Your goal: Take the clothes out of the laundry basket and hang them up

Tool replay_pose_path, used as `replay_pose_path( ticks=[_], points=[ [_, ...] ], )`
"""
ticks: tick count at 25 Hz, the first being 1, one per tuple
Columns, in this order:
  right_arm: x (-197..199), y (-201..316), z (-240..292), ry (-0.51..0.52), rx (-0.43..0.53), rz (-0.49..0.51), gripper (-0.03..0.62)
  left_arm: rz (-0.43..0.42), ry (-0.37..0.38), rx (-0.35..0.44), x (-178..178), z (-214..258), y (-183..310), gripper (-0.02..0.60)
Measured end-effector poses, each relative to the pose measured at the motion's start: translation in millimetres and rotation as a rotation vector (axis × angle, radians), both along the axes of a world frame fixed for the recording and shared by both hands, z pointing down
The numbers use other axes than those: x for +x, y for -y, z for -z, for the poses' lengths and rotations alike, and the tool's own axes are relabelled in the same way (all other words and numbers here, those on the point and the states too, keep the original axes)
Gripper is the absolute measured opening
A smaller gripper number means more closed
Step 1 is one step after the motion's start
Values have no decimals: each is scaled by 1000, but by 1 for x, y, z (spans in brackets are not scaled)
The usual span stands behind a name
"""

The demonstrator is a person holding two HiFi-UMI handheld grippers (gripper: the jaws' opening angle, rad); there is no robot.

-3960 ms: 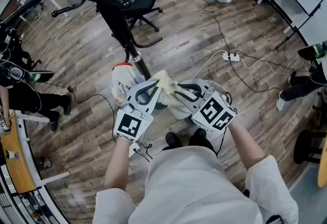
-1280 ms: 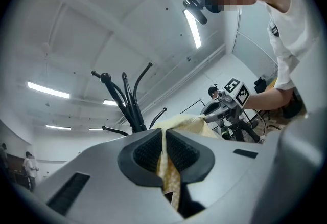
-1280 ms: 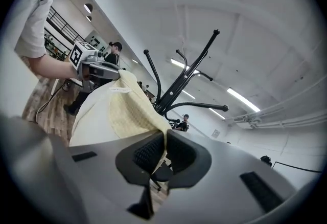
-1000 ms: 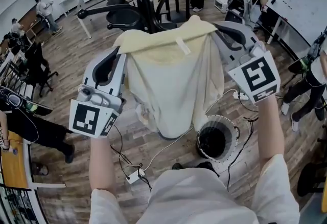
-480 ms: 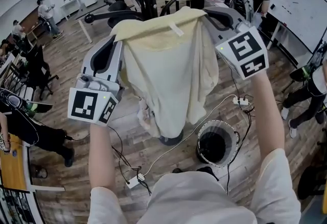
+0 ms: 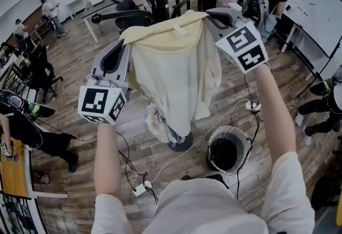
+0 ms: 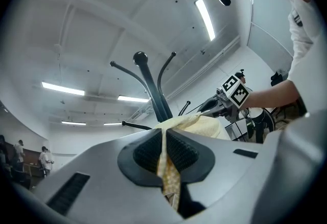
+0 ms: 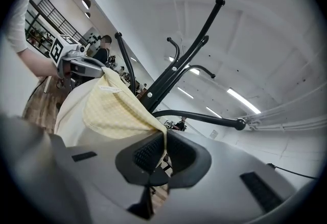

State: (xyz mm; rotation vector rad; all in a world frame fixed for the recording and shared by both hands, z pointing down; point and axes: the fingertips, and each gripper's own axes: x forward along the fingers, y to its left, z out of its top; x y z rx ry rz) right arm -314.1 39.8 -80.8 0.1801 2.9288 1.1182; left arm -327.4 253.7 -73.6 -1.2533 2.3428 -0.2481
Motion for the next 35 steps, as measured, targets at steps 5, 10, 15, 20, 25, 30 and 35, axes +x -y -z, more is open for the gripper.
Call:
replay_pose_path(
  ticks=[5,10,15,20,25,30,35],
  points=[
    [-12,4,-23,-45,-14,0,20,15,-22,-20,-9,-11,0,37],
    [-19,2,-50,-84,-32,15,20,22,-59,-33,-16,-31,0,37],
    [-16,1,-72,-123,-70,24,20,10,-77,-42,-17,-46,2,37],
    [-13,-1,-86,-133,-97,41,20,5,-103,-40,-16,-59,2,37],
    [-13,-6,-96,-144,-123,56,20,5,-130,-50,-19,-75,5,37],
    [-6,-14,-107,-159,-140,71,20,-1,-148,-79,-13,-92,10,37],
    [-1,-22,-119,-171,-153,92,18,-22,-172,-99,-11,-109,17,37]
  ],
)
